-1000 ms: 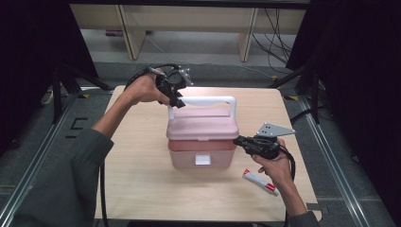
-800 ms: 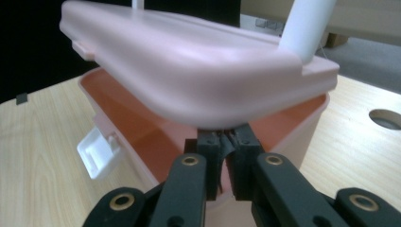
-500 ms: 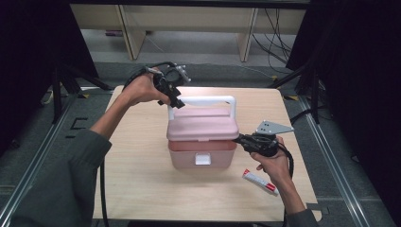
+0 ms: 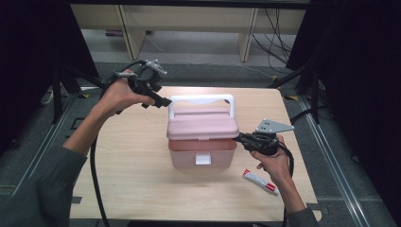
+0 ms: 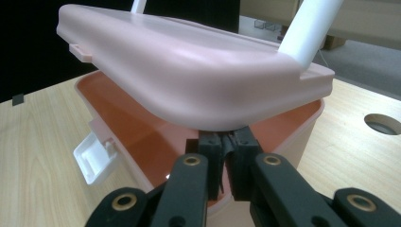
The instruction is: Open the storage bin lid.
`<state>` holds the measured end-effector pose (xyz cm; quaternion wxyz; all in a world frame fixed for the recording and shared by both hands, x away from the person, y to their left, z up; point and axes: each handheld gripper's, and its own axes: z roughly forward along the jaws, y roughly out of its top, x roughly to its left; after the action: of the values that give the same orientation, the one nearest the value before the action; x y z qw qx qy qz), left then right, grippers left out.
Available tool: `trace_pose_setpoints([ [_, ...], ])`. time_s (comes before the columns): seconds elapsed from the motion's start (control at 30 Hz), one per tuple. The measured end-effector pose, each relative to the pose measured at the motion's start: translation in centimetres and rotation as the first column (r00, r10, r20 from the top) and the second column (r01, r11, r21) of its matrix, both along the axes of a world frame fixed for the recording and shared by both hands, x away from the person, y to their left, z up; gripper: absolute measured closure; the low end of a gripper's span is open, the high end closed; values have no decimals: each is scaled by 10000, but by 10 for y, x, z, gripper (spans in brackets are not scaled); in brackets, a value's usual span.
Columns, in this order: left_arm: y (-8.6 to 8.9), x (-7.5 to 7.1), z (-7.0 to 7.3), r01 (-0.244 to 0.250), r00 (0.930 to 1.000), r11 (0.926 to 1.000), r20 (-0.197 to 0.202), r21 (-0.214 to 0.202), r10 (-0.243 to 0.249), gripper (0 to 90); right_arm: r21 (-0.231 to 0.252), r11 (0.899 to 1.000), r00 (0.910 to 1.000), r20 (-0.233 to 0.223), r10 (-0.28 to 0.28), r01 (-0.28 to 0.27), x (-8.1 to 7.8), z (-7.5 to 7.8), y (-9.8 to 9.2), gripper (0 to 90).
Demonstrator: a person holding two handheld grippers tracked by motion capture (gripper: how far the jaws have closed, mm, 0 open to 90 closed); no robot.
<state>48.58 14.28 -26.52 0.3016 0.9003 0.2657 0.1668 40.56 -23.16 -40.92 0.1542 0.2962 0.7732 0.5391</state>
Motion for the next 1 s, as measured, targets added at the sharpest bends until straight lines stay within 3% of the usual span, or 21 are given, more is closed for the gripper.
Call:
trace_pose_setpoints([
  [0.07, 10, -5, -4, -130, 9999, 9997, 0, -207, 130, 340, -101, 9999, 9996, 293, 57, -54, 2, 1, -1, 870],
  [0.1, 16, -9, -8, -163, 9998, 9993, -86, -337, 160, 339, -162, 9998, 9999, 105, 67, -65, 1, 2, -1, 868],
  [0.27, 38, -20, -24, -562, 9983, 9959, -210, -706, 549, 328, -200, 9998, 9993, 355, -79, 86, 2, 4, 0, 864],
  [0.3, 41, -22, -27, -649, 9975, 9940, -323, -879, 623, 326, -124, 9999, 9998, 152, -103, 105, 1, 5, 1, 864],
  [0.4, 50, -28, -41, -831, 9961, 9899, -399, -1144, 790, 314, -175, 9998, 9997, 212, 94, -90, 3, 6, 0, 864],
  [0.57, 51, -34, -65, -990, 9944, 9805, -525, -1700, 913, 308, -267, 9996, 9998, 219, -13, 19, 3, 7, -1, 864],
  [0.7, 50, -36, -87, -1171, 9920, 9681, -729, -2215, 1033, 302, -132, 9999, 9995, 317, -78, 83, 3, 7, -1, 864],
  [0.77, 48, -36, -97, -1243, 9904, 9631, -889, -2388, 1058, 300, -79, 9999, 9999, 94, -71, 71, 2, 8, 0, 862],
  [0.83, 45, -37, -104, -1396, 9883, 9601, -936, -2425, 1201, 300, -155, 9998, 9998, 191, -112, 115, 3, 9, -1, 861],
  [0.9, 41, -37, -111, -1331, 9876, 9628, -1130, -2349, 1090, 300, -92, 9999, 9995, 310, -55, 58, 4, 11, -1, 861],
  [0.93, 39, -37, -114, -1281, 9876, 9621, -1195, -2409, 1015, 297, -76, 9999, 9999, 139, -91, 92, 3, 11, 0, 862],
  [1.0, 35, -38, -117, -1321, 9871, 9578, -1217, -2551, 1037, 296, -130, 9999, 9996, 259, -76, 79, 4, 13, 0, 861],
])
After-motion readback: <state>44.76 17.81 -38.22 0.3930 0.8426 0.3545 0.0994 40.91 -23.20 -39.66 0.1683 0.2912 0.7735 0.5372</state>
